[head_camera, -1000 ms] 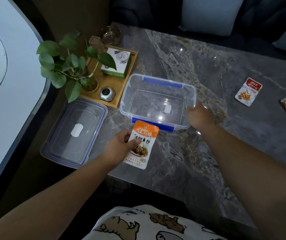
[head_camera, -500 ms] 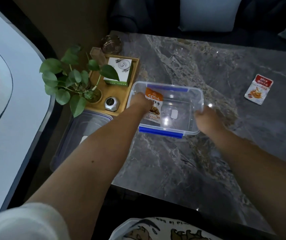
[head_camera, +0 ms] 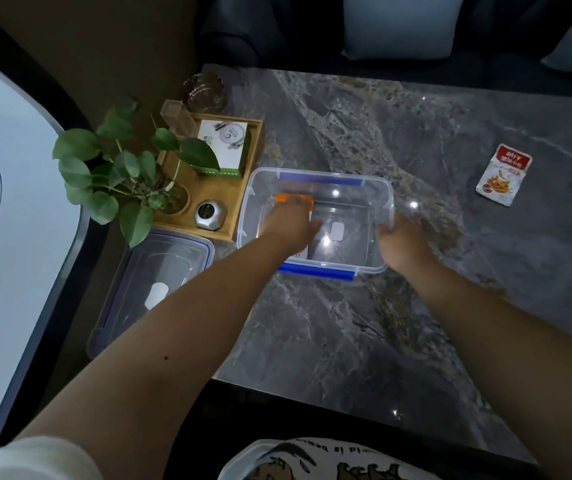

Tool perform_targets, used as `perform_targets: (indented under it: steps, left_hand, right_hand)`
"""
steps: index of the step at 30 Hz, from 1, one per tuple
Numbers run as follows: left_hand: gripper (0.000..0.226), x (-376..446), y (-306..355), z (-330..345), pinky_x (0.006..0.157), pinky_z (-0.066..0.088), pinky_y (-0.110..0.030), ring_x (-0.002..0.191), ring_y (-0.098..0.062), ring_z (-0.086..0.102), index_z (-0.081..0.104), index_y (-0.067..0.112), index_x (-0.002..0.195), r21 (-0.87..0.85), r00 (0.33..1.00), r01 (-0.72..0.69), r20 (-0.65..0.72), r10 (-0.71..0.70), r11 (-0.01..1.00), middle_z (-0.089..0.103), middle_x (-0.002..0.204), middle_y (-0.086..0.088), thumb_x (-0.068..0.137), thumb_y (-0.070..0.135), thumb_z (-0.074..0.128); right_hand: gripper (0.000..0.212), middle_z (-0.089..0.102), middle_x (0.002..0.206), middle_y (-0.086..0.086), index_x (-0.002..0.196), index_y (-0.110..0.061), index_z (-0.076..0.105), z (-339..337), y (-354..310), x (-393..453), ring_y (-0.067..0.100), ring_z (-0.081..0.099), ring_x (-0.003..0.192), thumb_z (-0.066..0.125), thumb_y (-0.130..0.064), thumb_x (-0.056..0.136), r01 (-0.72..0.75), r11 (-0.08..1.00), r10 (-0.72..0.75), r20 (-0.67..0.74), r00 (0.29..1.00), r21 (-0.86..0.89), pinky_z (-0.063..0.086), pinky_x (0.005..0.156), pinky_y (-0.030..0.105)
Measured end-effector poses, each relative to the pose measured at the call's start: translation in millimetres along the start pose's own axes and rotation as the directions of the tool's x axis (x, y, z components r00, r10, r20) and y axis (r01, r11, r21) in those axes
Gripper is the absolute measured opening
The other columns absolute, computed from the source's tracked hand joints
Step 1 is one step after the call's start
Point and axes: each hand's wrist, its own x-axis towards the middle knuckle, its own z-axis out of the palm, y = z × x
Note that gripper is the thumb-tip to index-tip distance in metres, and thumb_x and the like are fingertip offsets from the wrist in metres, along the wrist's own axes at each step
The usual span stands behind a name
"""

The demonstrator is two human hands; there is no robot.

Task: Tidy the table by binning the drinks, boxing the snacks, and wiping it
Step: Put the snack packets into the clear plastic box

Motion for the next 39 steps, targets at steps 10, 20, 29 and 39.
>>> perform_targets:
  steps: [10, 20, 29, 39]
  left_hand:
    - [0.045, -7, -16, -3, 0.069, 0.044, -0.032, 0.088, -0.020, 0.061, 0.066, 0.019, 0.103, 0.035, 0.954, -0.109, 0.283, 0.095, 0.993, 0.067, 0.097, -0.004, 0.094, 0.056, 0.040]
    - [0.050, -14, -26, -9, 0.079, 0.046, -0.036, 0.091, -0.020, 0.060, 0.063, 0.019, 0.111, 0.035, 0.960, -0.043, 0.277, 0.031, 0.998, 0.067, 0.107, -0.007, 0.096, 0.057, 0.034]
    - [0.044, -20, -26, -15, 0.075, 0.043, -0.033, 0.092, -0.021, 0.061, 0.064, 0.016, 0.113, 0.030, 0.979, -0.059, 0.199, 0.052, 0.998, 0.067, 0.108, -0.009, 0.096, 0.050, 0.042]
    - [0.043, -48, 24, -23, 0.086, 0.047, -0.040, 0.104, -0.032, 0.058, 0.056, 0.013, 0.124, 0.194, 0.937, -0.341, -0.013, 0.350, 0.920, 0.064, 0.117, -0.015, 0.094, 0.041, 0.047]
  right_hand:
    - [0.029, 0.058, 0.079, 0.006, 0.097, -0.014, 0.055, 0, 0, -2, 0.026, 0.058, 0.075, 0.035, -0.035, 0.092, -0.005, 1.000, 0.005, 0.003, 1.000, -0.021, 0.039, 0.060, 0.029]
    - [0.041, 0.062, 0.085, 0.013, 0.105, -0.005, 0.058, 0, 0, -3, 0.025, 0.058, 0.069, 0.035, -0.036, 0.093, -0.021, 0.999, 0.021, -0.006, 1.000, -0.037, 0.033, 0.051, 0.025]
    - [0.052, 0.064, 0.095, 0.007, 0.118, -0.012, 0.056, -6, -4, -4, 0.020, 0.060, 0.075, 0.035, -0.051, 0.090, -0.028, 0.999, 0.029, 0.030, 0.999, -0.033, 0.044, 0.060, 0.027]
    - [0.051, 0.055, 0.131, 0.018, 0.131, -0.010, 0.048, -62, -4, -61, 0.035, 0.052, 0.117, 0.046, -0.043, 0.092, 0.134, 0.973, -0.167, -0.174, 0.971, -0.185, 0.041, 0.095, 0.038]
